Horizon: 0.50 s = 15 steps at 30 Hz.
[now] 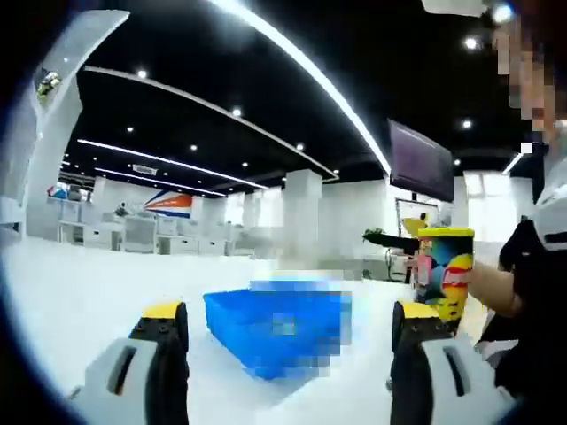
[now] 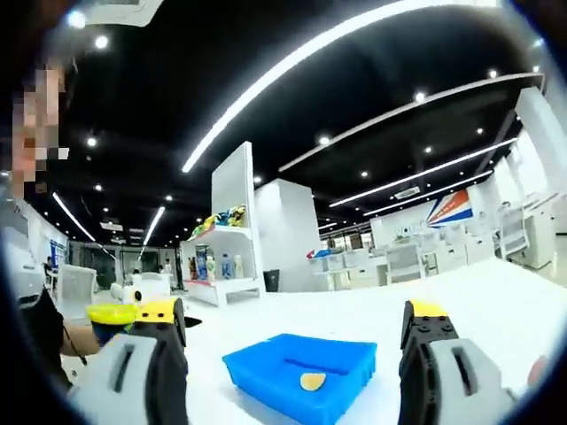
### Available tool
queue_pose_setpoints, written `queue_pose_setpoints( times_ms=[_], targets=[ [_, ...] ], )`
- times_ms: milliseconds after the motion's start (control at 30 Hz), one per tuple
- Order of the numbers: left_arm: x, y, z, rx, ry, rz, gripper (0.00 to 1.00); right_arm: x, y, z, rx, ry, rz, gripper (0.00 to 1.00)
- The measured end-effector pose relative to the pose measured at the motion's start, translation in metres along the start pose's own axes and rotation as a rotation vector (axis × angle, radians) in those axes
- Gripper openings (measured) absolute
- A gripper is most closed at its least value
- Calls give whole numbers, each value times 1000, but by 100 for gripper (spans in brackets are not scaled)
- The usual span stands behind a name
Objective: Open the lid of the chip container on the table, take out the chips, place them into the box in front of the container, and close the lid
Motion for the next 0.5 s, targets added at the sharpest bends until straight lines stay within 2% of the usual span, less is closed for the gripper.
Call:
queue_pose_setpoints(
  times_ms=[67, 133, 200, 233, 300, 333, 500],
  targets=[
    [-18, 14, -8, 29, -17, -40, 95, -8, 16, 7, -5, 5, -20, 97],
    [-31, 26, -11, 82, -24, -73, 95, -16, 41, 11, -22, 0, -82, 97],
    [-45, 38, -12, 77, -33, -98, 95, -23, 62, 12, -20, -6, -121, 96],
    [-52, 49, -15, 69, -42, -133, 95, -24, 66, 13, -18, -6, -127, 95],
    [-60, 60, -18, 54, -54, -161, 95, -30, 84, 15, -15, -4, -161, 92],
    [-65, 64, -18, 56, -52, -164, 94, -34, 96, 16, -28, 1, -191, 90],
    [-83, 75, -15, 97, -61, -171, 81, -49, 123, 11, -54, -3, -232, 88]
  ],
)
Point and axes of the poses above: the point that each gripper's makers call its tool centre point, and the gripper's own axes: x roughly backward along the fingers, z roughly to its right, y roughly out of its underside, the point moved 1 cm from there along x, roughly backward along the fingers, and after that the axes turned 9 degrees about -z, right-handed, at the moved point
